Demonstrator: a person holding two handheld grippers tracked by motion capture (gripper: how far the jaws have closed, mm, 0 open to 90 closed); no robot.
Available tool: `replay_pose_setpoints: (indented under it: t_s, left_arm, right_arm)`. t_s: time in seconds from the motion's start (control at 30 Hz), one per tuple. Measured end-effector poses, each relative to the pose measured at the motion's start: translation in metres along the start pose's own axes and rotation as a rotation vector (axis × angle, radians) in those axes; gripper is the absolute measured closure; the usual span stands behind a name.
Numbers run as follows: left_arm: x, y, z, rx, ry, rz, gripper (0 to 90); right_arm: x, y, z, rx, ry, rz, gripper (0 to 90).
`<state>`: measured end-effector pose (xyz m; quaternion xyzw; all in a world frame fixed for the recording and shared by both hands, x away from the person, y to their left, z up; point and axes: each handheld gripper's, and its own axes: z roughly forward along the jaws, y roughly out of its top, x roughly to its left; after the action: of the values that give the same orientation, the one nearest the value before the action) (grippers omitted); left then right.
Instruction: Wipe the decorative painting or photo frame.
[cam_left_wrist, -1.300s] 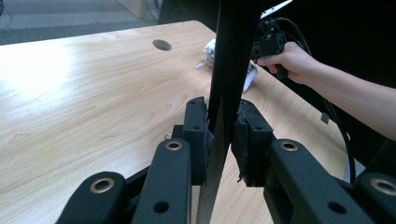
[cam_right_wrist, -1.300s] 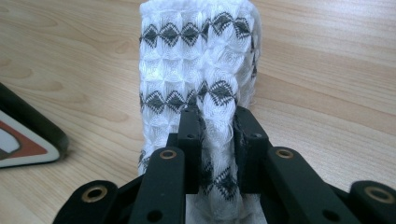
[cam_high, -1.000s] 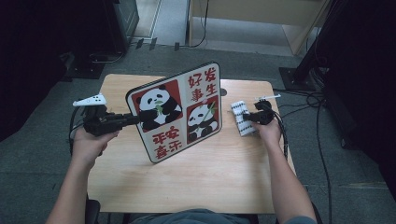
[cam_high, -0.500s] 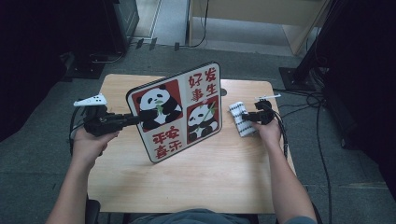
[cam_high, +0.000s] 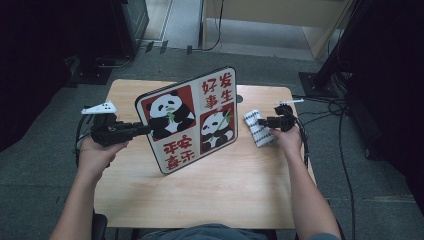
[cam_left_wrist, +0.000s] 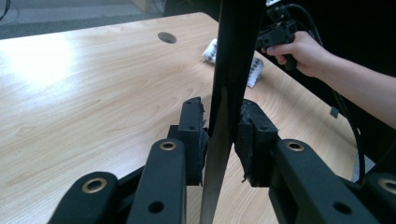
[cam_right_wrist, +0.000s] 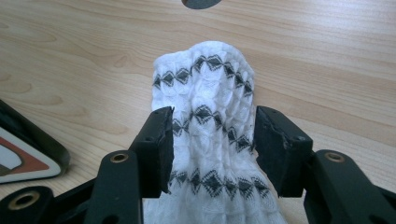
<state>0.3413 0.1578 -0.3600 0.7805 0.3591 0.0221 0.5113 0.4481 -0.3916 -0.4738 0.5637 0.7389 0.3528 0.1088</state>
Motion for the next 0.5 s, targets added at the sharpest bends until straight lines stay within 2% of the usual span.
replay_pose_setpoints:
  t_s: [0.3,0.5]
  left_arm:
    - [0.0004,-0.0014,0.0054,0.031,0.026,0.012,66.1]
    - [0.0014,-0.0021,0.0064,0.030,0.039,0.013,61.2]
  right_arm:
    - [0.0042,0.0011,-0.0026,0.003,0.007,-0.014,48.4]
    - [0.0060,0.0016,-0.0030,-0.002,0.008,-0.021,48.2]
